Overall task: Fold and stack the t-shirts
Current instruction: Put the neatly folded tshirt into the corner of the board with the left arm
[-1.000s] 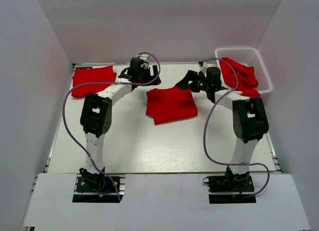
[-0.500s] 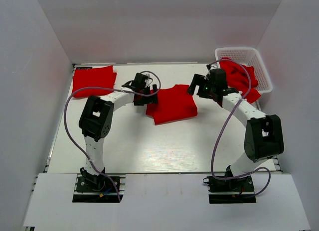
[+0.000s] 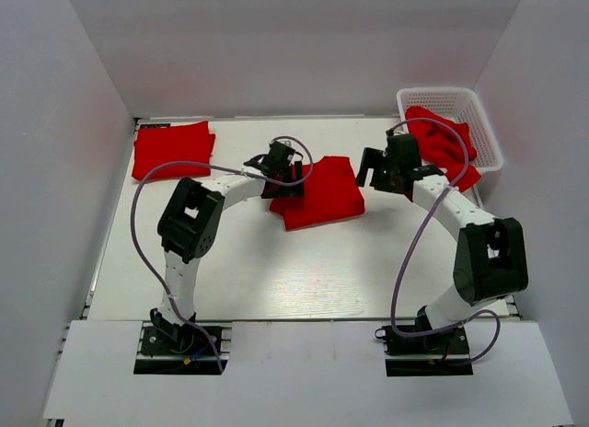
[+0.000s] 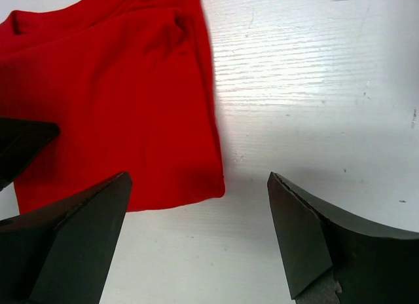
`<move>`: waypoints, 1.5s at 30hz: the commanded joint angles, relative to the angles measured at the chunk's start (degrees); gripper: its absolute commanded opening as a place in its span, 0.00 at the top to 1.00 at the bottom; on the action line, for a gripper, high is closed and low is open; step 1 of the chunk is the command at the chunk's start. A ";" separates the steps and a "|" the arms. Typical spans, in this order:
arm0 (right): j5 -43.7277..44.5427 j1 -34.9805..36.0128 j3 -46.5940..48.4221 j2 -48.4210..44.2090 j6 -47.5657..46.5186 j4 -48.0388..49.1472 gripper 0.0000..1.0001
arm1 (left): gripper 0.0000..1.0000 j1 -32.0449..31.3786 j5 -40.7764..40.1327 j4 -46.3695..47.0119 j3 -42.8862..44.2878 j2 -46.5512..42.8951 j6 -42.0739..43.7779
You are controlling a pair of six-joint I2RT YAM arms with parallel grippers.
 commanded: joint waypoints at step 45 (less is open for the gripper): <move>12.68 -0.24 -1.87 -7.14 -3.85 -5.14 0.10 | 1.00 12.02 -5.46 -15.65 37.00 2.71 47.79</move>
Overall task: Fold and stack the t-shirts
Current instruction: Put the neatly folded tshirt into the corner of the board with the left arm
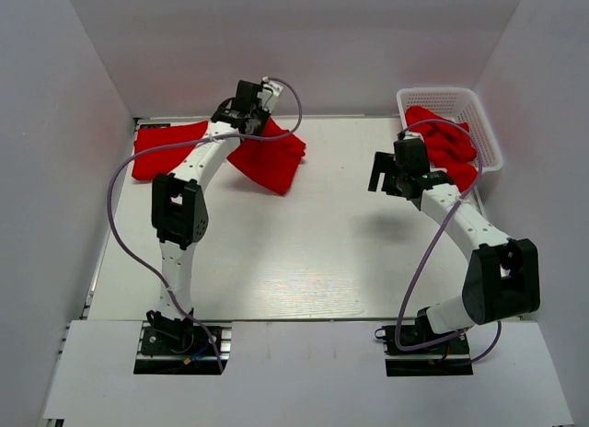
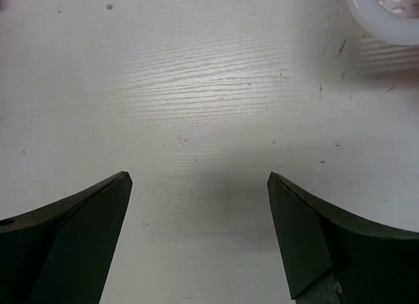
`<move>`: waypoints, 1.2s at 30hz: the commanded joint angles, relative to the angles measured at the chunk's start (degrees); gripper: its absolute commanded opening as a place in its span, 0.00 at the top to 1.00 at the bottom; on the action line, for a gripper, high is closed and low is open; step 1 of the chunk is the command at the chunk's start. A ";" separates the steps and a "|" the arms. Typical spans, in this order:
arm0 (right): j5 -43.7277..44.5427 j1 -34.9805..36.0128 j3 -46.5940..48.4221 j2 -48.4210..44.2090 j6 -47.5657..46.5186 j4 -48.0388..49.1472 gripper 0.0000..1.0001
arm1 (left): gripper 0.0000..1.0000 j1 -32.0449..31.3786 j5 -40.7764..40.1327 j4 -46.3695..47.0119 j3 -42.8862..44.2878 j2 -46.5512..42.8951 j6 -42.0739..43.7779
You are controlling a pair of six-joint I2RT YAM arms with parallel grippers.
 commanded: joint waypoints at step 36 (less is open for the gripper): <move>0.30 -0.10 7.87 10.22 -1.46 -6.29 0.10 | 1.00 14.97 -1.02 3.09 8.46 -6.70 15.11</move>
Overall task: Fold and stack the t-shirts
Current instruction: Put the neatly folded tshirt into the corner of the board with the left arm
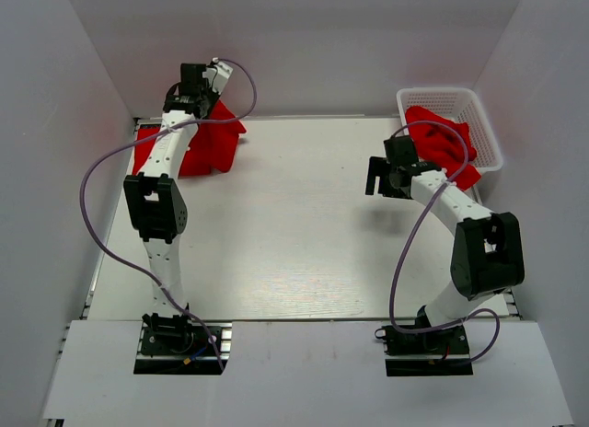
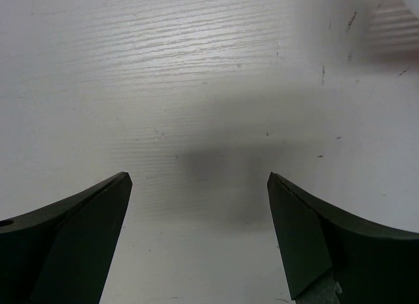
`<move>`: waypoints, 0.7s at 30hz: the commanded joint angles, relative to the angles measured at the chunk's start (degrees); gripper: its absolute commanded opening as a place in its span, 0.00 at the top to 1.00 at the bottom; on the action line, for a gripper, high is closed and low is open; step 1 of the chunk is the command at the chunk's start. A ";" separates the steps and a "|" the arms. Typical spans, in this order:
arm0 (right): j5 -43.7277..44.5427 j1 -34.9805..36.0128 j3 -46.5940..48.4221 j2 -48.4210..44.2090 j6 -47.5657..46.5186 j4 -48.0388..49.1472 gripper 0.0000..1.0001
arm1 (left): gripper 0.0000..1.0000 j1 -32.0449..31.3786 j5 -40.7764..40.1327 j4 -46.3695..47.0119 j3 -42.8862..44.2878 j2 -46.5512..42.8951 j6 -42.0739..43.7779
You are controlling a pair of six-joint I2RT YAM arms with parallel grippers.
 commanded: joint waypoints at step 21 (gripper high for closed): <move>-4.84 0.07 5.57 3.97 0.84 -0.91 0.10 | 1.00 4.81 6.35 0.37 -0.91 -10.05 -0.34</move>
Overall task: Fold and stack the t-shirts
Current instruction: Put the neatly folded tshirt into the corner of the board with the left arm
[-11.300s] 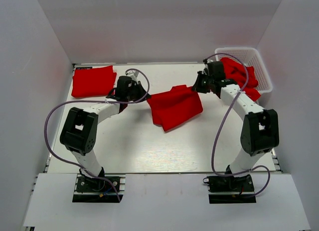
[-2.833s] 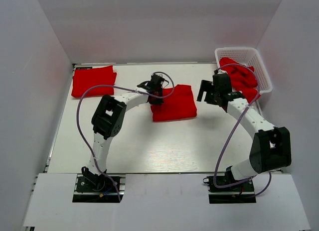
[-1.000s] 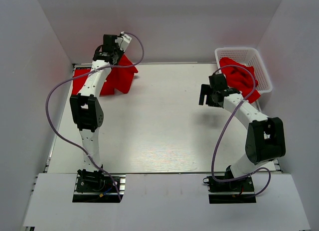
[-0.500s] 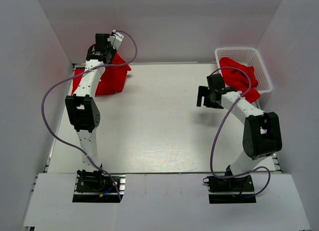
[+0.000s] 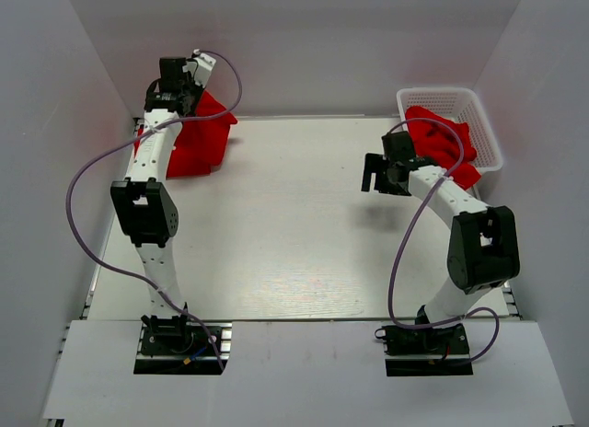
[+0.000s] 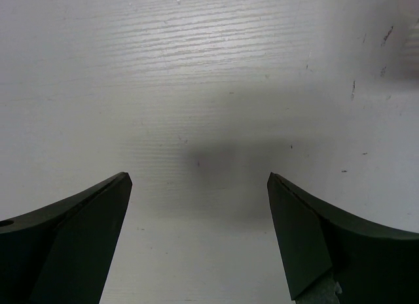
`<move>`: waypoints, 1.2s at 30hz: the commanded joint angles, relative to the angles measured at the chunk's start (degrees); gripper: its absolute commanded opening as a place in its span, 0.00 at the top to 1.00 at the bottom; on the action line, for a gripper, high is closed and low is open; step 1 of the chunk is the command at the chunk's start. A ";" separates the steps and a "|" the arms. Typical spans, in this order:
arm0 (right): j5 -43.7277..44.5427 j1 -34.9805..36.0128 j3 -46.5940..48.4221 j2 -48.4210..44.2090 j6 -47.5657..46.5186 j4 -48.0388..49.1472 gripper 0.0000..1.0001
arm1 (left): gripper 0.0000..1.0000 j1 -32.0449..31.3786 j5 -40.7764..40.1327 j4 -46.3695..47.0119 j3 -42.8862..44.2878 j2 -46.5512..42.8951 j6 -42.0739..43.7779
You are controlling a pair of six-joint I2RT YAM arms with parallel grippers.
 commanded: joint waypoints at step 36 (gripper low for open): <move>2.30 1.19 10.57 7.72 1.31 -4.70 0.10 | 1.00 11.64 -3.98 10.61 3.00 10.36 1.33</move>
